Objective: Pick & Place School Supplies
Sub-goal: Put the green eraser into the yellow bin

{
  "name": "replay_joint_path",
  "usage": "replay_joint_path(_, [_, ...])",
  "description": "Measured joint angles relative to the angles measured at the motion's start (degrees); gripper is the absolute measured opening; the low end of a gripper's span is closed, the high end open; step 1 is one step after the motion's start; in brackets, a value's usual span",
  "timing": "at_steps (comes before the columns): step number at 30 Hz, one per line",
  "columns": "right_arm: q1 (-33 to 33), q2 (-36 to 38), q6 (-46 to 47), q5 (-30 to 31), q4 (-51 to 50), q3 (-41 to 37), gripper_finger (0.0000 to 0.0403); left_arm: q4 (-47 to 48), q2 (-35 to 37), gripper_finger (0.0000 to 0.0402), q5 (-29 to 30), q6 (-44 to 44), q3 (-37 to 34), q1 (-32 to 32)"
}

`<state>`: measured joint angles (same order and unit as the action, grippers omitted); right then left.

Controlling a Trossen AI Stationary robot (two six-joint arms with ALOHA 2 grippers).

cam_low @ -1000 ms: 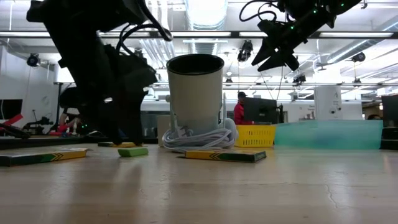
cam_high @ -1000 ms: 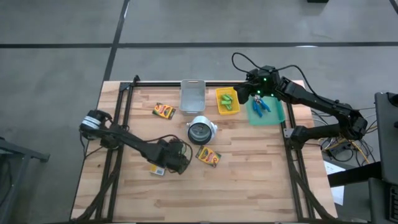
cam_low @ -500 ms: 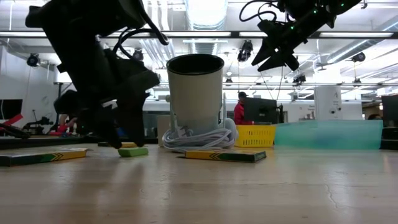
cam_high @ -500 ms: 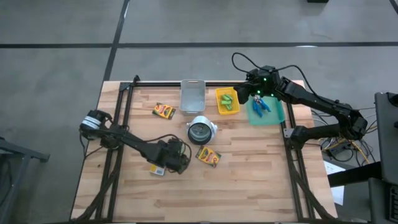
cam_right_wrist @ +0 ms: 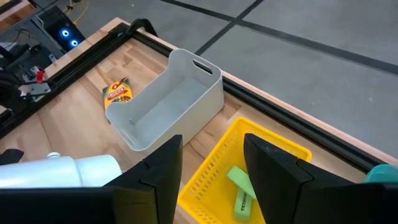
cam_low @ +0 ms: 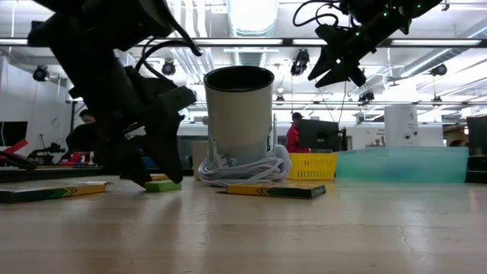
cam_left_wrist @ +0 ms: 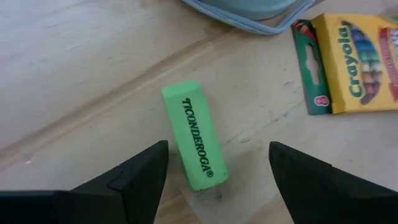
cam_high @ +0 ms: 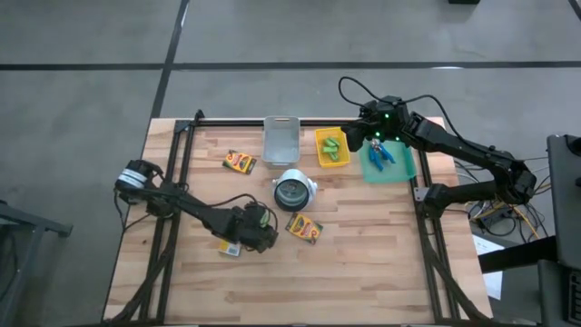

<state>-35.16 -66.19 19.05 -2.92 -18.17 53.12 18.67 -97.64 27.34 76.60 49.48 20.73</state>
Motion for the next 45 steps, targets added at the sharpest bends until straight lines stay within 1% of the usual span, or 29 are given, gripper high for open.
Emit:
replay_joint_path(10, [0.0, 0.0, 0.0, 0.0, 0.06, 0.0, 0.0164, -0.39, 0.09, 0.0283, 0.04, -1.33, -0.95, 0.02])
replay_joint_path(14, [0.0, 0.0, 0.02, 0.0, 0.09, 0.0, 0.0164, -0.16, 0.05, 0.0268, 0.04, -1.47, -0.99, 0.0])
replay_joint_path(19, [0.0, -0.02, 0.02, 0.0, 0.09, 0.0, 0.0164, 0.29, 0.0, 0.0222, 0.17, -1.24, -1.04, -0.02])
replay_joint_path(29, [-0.02, -0.02, 0.0, 0.02, 0.09, 0.0, 0.0164, 0.67, 0.19, 0.0108, 0.17, -0.59, -1.17, -0.11])
replay_joint_path(32, [-0.02, -0.02, 0.0, 0.02, 0.09, 0.0, 0.0164, 0.6, 0.24, 0.0086, 0.18, -0.56, -1.16, -0.11])
replay_joint_path(34, [-0.02, -0.02, 0.0, 0.02, 0.09, 0.0, 0.0164, 0.5, 0.26, 0.0082, 0.19, -0.36, -1.17, -0.11])
replay_joint_path(45, [-0.02, -0.02, -0.02, 0.02, 0.09, 0.0, 0.0164, 0.2, 0.35, 0.0087, 0.63, 2.23, -1.15, -0.04])
